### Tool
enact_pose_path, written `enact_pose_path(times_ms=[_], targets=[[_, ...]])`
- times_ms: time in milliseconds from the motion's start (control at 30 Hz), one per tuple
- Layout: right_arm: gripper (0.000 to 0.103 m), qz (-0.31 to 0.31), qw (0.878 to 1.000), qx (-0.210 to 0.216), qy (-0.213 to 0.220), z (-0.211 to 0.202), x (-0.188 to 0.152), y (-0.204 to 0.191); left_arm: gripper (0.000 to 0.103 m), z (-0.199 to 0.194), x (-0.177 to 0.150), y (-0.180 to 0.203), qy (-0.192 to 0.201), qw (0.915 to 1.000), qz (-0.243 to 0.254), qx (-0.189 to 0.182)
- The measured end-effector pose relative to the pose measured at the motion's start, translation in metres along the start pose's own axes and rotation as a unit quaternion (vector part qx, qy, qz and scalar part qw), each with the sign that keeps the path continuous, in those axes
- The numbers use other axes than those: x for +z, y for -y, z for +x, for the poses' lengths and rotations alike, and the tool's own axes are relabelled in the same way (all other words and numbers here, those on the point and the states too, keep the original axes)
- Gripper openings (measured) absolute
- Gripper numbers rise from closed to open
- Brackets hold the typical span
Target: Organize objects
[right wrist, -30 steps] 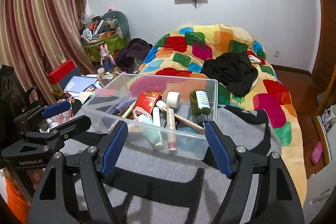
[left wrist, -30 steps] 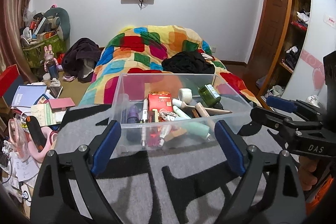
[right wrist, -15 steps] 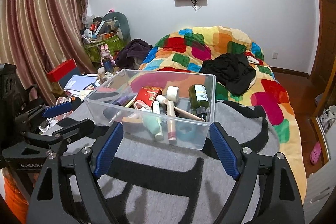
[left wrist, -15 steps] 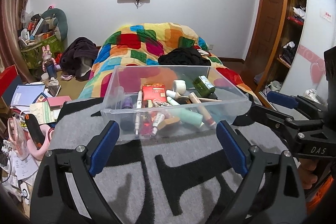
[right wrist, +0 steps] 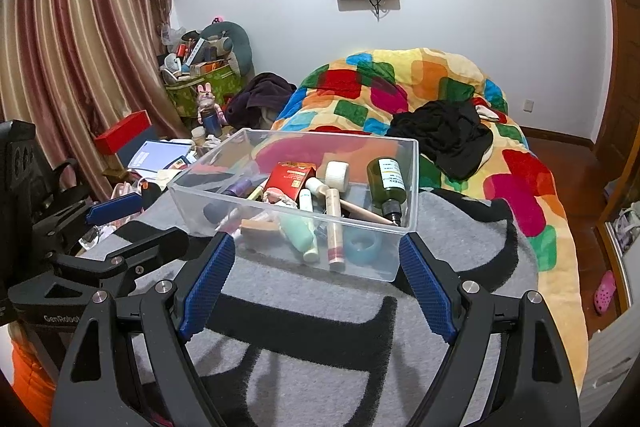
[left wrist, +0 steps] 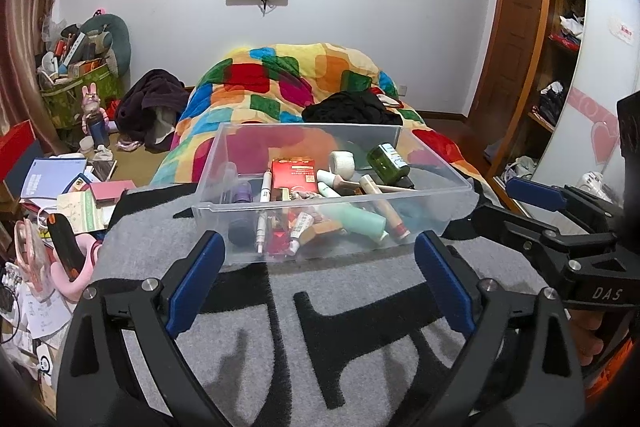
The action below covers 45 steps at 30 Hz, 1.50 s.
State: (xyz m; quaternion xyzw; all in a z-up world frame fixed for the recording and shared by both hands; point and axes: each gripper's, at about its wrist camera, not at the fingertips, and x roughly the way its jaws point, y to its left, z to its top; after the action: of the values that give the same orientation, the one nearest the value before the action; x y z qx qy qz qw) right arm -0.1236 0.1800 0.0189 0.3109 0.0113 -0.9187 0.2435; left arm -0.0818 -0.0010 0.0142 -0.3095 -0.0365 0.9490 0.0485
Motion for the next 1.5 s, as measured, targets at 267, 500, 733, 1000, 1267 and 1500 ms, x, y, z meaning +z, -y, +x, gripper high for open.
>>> enact_pose_path(times_ms=[267,500,733,1000,1267,1500], targets=[[0.082,0.001,1.000,0.002,-0.003,0.0016,-0.0015,0.0009,0.097,0.0005,0.0009,-0.0019,-0.001,1.0000,-0.006,-0.003],[0.082,0.001,1.000,0.003,-0.004,0.0021,-0.0018,0.0007,0.097,0.0000,0.0009,-0.0024,0.001,1.0000,-0.007,-0.005],[0.082,-0.001,1.000,0.003,-0.004,0.0021,-0.0027,-0.0005,0.097,-0.0006,0.0022,-0.0052,0.001,0.9998,-0.016,-0.007],[0.082,-0.001,1.000,0.003,-0.005,0.0029,-0.0037,-0.0028,0.097,-0.0007,0.0018,-0.0059,-0.001,0.9998,-0.017,-0.010],[0.082,0.002,1.000,0.003,-0.006,0.0033,-0.0054,-0.0021,0.097,0.0012,0.0002,-0.0039,-0.010,0.9998,-0.012,-0.014],[0.083,0.004,1.000,0.004,-0.010,0.0055,-0.0064,-0.0010,0.097,0.0007,-0.0011,0.0002,-0.009,0.9999,-0.003,-0.011]])
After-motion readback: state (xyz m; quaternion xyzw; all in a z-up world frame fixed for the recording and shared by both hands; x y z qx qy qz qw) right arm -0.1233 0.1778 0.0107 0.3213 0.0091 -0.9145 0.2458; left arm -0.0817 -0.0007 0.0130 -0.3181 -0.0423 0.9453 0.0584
